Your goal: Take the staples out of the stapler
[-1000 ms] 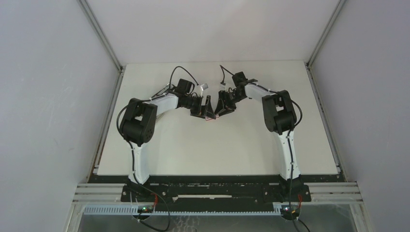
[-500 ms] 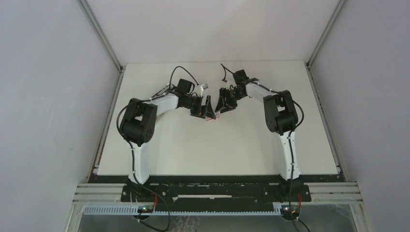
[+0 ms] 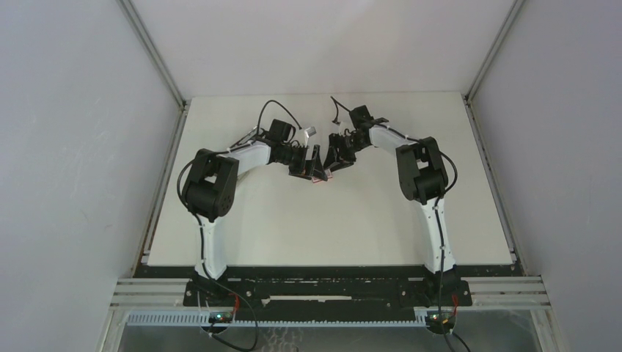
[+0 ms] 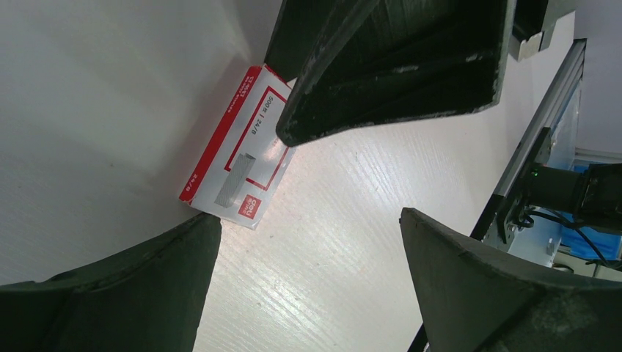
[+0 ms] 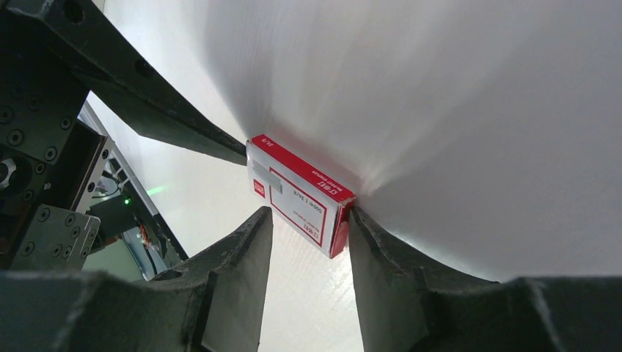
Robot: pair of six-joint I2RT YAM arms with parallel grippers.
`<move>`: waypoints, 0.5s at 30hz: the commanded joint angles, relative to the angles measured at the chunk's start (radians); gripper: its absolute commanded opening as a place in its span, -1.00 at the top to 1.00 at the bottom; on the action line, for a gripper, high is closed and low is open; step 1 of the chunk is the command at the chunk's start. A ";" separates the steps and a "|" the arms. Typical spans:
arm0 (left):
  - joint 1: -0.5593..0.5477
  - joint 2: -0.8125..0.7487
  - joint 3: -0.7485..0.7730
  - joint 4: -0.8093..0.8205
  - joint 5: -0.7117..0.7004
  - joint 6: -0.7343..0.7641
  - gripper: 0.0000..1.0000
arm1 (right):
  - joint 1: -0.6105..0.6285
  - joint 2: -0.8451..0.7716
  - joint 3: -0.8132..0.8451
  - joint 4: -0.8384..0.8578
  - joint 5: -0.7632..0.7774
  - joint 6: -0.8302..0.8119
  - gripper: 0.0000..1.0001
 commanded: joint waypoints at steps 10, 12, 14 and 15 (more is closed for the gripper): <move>-0.003 0.035 0.059 -0.047 -0.051 0.045 -0.96 | 0.013 -0.001 0.017 -0.014 0.003 -0.021 0.15; -0.003 0.038 0.076 -0.060 -0.055 0.052 -0.95 | -0.004 -0.017 0.016 -0.018 0.024 -0.016 0.14; -0.003 0.043 0.094 -0.073 -0.060 0.058 -0.96 | -0.030 -0.041 0.013 -0.021 0.036 -0.015 0.14; -0.003 0.045 0.102 -0.076 -0.060 0.059 -0.95 | -0.044 -0.056 0.009 -0.022 0.039 -0.017 0.14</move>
